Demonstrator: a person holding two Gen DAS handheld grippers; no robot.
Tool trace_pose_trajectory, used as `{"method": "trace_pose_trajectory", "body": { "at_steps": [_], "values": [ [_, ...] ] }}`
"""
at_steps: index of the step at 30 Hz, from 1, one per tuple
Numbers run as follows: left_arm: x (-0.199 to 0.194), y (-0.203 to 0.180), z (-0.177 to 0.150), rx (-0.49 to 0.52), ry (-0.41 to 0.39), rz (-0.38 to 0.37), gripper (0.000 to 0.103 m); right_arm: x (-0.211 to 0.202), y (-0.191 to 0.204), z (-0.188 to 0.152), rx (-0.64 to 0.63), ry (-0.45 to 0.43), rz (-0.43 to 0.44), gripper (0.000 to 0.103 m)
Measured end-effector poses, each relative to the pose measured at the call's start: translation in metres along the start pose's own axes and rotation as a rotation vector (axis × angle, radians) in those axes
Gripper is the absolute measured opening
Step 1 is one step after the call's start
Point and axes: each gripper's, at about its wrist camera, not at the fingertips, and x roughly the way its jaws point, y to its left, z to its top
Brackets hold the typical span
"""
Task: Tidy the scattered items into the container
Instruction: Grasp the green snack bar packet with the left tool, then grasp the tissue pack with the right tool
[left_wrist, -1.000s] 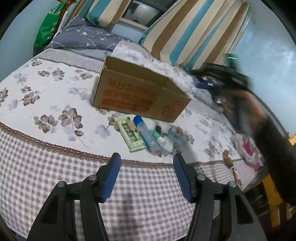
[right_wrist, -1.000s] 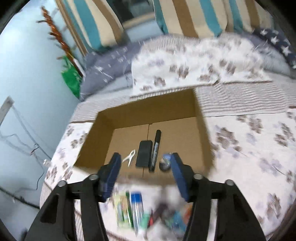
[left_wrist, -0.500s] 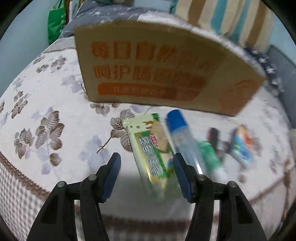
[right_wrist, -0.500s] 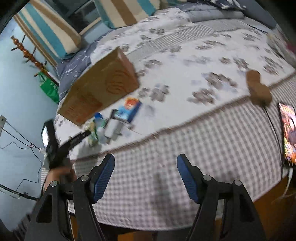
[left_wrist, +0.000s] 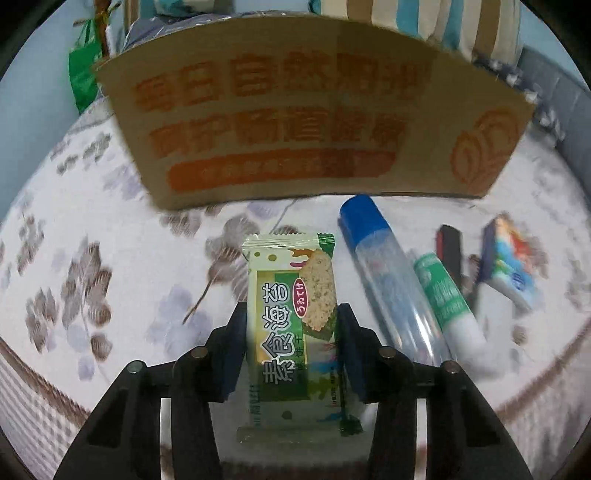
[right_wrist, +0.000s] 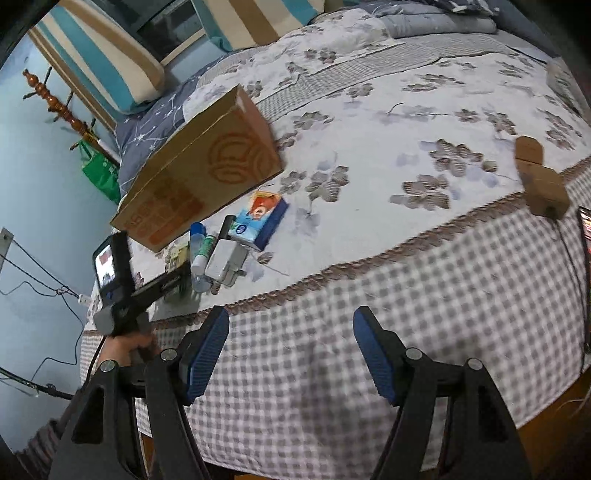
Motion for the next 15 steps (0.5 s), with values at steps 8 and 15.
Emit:
{"method": "trace_pose_trajectory", "body": {
  "at_steps": [8, 15],
  "values": [
    [-0.084, 0.044, -0.042, -0.090, -0.147, -0.166, 0.046, 0.047, 0.015, 0.017, 0.018, 0.029, 0.007, 0.103],
    [-0.147, 0.042, -0.057, -0.048, -0.219, -0.211, 0.046, 0.109, 0.028, 0.054, 0.101, 0.050, -0.024, 0.103]
  ]
}}
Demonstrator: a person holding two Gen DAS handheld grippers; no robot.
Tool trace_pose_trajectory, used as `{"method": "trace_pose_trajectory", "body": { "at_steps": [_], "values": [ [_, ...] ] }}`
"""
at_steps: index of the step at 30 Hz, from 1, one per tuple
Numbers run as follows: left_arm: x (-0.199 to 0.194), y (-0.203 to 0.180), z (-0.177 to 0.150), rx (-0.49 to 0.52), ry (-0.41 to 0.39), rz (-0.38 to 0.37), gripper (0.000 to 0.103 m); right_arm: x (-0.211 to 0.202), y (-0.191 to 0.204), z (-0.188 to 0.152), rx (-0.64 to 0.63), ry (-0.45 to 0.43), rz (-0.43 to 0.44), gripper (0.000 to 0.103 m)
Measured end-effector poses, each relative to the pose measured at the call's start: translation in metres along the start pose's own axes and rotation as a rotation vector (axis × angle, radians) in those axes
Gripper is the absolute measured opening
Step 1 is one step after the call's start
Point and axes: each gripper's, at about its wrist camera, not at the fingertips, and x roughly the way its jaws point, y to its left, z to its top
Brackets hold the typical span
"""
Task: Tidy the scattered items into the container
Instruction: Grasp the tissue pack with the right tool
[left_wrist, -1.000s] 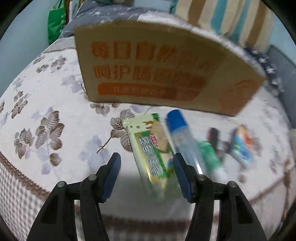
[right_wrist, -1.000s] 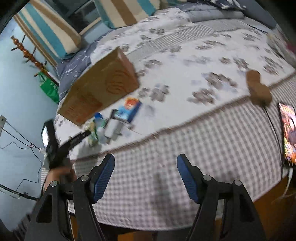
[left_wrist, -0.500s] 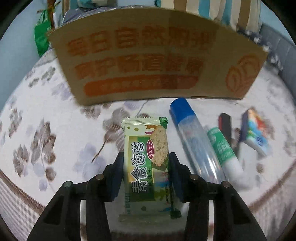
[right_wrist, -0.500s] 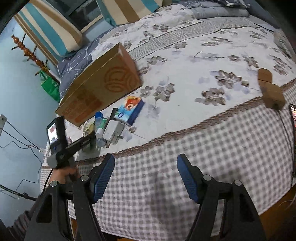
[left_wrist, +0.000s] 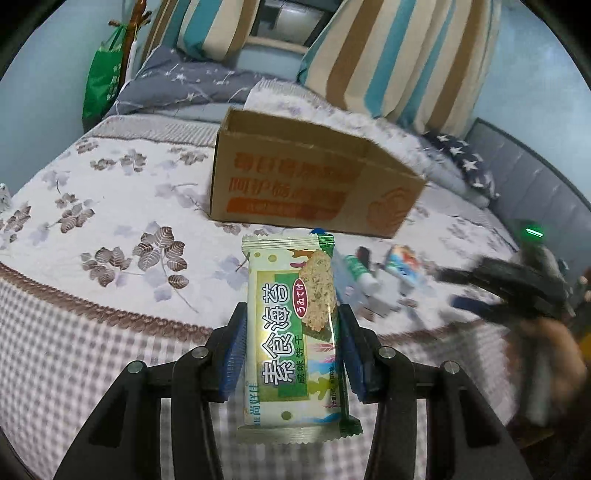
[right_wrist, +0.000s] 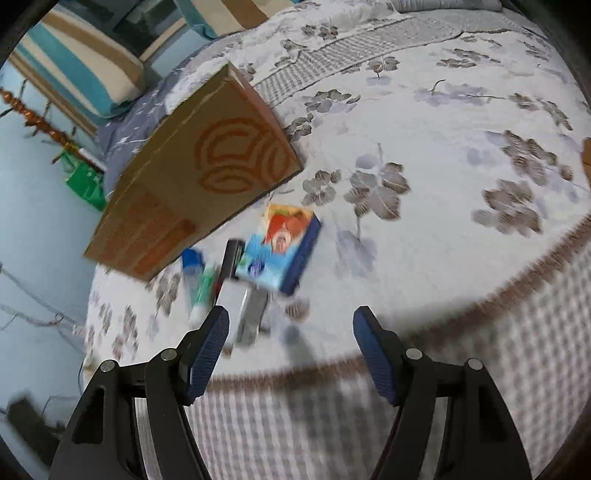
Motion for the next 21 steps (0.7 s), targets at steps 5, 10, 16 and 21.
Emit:
{"method": "trace_pose_trajectory", "body": {
  "at_steps": [5, 10, 16, 21],
  "values": [
    [-0.022, -0.006, -0.005, 0.021, -0.015, -0.023, 0.046, 0.042, 0.015, 0.022, 0.108, 0.008, -0.065, 0.103],
    [-0.029, -0.008, -0.003, 0.023, -0.024, -0.030, 0.046, 0.080, 0.041, 0.029, 0.025, 0.038, -0.218, 0.103],
    [-0.034, -0.008, 0.001, 0.023, -0.025, -0.046, 0.046, 0.068, 0.033, 0.015, -0.151, -0.010, -0.190, 0.103],
    [-0.040, -0.017, 0.001, 0.037, -0.031, -0.064, 0.046, 0.003, 0.006, -0.008, -0.190, -0.087, -0.132, 0.103]
  ]
}}
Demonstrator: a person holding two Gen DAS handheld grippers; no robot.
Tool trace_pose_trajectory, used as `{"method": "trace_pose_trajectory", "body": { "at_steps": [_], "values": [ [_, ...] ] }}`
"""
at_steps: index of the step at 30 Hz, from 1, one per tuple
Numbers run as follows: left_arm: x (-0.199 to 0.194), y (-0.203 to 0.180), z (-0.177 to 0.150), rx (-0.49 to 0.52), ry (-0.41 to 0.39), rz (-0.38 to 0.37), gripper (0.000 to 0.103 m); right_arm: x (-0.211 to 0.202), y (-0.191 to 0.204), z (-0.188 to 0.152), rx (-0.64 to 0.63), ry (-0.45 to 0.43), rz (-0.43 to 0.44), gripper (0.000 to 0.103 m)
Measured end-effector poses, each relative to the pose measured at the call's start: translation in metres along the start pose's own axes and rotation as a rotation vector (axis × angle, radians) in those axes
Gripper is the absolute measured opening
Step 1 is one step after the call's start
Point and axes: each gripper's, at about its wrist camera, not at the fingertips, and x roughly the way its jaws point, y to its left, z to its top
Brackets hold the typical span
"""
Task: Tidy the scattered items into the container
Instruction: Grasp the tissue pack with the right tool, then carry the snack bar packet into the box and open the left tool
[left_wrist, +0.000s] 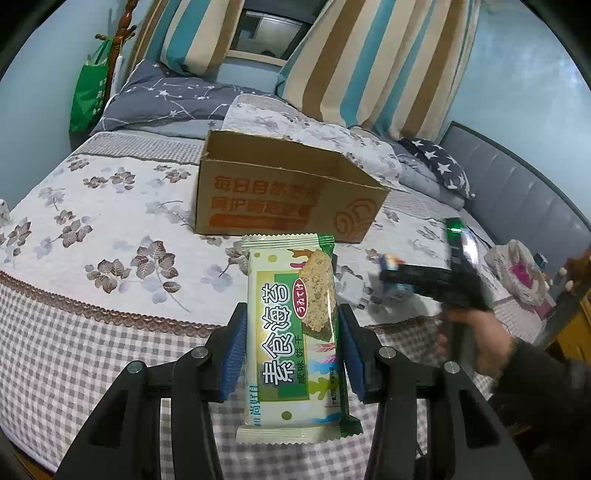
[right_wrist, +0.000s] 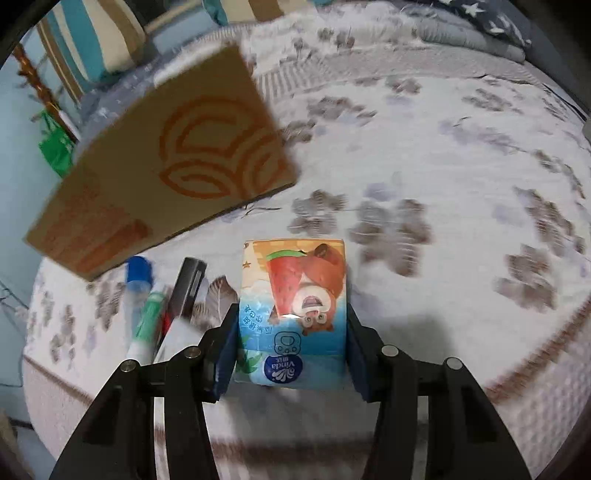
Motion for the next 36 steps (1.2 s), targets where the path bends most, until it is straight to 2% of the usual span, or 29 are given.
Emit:
{"method": "trace_pose_trajectory", "body": {
  "at_steps": [6, 15, 22, 28, 33, 36],
  "values": [
    [-0.013, -0.023, 0.009, 0.023, -0.044, -0.038, 0.046, -0.082, -0.001, -0.028, -0.086, -0.112, 0.025, 0.103],
    [-0.046, -0.053, 0.016, 0.093, -0.109, -0.070, 0.046, -0.153, 0.011, -0.059, -0.129, -0.175, 0.116, 0.103],
    [-0.061, -0.054, 0.015, 0.087, -0.129, -0.072, 0.046, -0.170, 0.017, -0.063, -0.138, -0.194, 0.142, 0.103],
    [-0.058, -0.055, 0.029, 0.094, -0.143, -0.065, 0.046, -0.169, 0.015, -0.064, -0.124, -0.188, 0.153, 0.103],
    [-0.041, -0.056, 0.071, 0.123, -0.190, -0.059, 0.046, -0.159, 0.011, -0.066, -0.110, -0.168, 0.171, 0.103],
    [-0.022, -0.057, 0.115, 0.146, -0.239, -0.048, 0.046, -0.151, 0.008, -0.065, -0.103, -0.154, 0.181, 0.103]
  ]
}}
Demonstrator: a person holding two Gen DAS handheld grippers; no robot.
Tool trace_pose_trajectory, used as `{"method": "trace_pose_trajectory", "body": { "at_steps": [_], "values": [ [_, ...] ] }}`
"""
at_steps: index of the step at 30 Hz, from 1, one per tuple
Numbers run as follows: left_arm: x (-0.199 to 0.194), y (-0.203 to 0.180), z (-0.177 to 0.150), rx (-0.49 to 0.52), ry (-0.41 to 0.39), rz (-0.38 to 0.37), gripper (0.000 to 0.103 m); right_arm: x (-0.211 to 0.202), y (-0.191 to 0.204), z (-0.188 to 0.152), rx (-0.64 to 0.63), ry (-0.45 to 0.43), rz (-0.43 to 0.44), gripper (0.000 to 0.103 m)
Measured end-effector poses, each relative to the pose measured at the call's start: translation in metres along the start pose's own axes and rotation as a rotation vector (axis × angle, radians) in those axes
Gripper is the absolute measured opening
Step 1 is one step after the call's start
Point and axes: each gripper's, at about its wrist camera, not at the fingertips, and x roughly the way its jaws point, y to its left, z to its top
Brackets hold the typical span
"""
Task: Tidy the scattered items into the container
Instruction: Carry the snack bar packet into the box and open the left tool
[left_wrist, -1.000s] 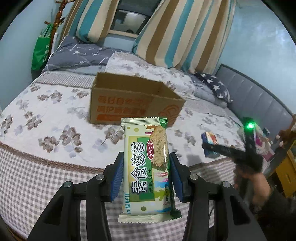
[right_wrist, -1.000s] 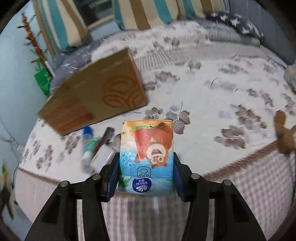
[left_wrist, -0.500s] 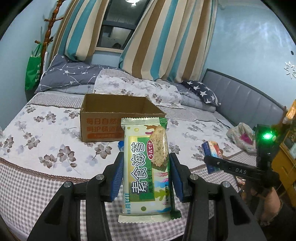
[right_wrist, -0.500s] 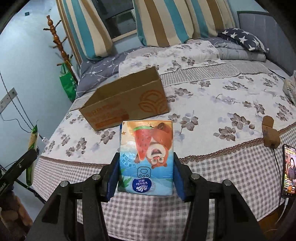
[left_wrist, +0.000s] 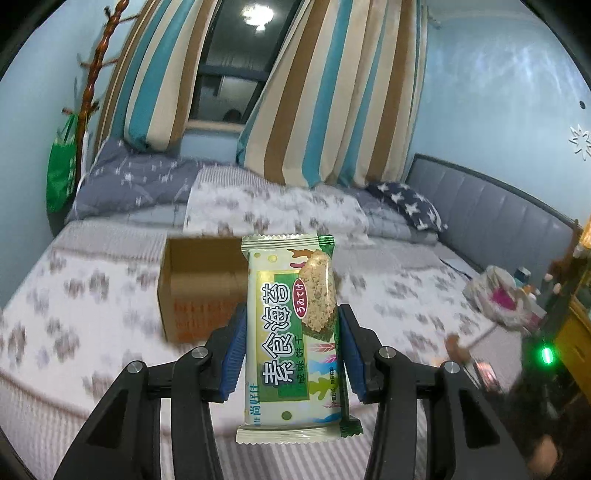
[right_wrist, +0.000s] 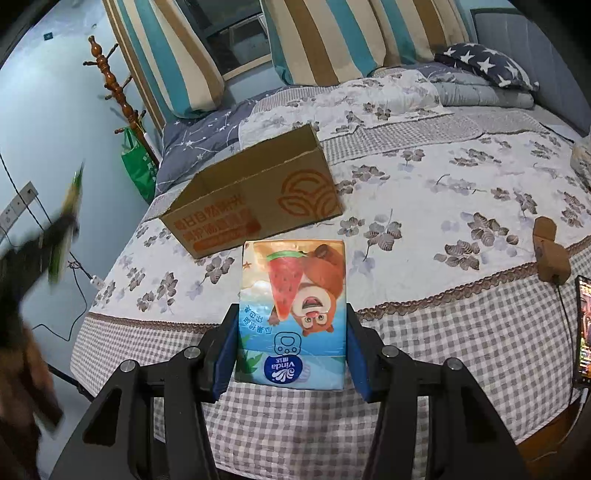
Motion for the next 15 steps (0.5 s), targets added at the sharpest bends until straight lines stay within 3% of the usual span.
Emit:
{"method": "trace_pose_trajectory", "body": {
  "at_steps": [4, 8, 11, 15],
  "values": [
    [0.049, 0.016, 0.049, 0.011, -0.044, 0.037, 0.046, 0.006, -0.004, 0.000, 0.003, 0.008, 0.012, 0.103],
    [0.113, 0.041, 0.088, -0.030, -0.026, 0.067, 0.046, 0.017, -0.010, -0.002, 0.018, 0.034, 0.027, 0.103],
    [0.168, 0.059, 0.100, -0.041, 0.056, 0.107, 0.046, 0.025, -0.013, -0.004, 0.030, 0.054, 0.040, 0.103],
    [0.257, 0.096, 0.090, -0.136, 0.307, 0.154, 0.046, 0.034, -0.016, -0.004, 0.044, 0.073, 0.052, 0.103]
  ]
}}
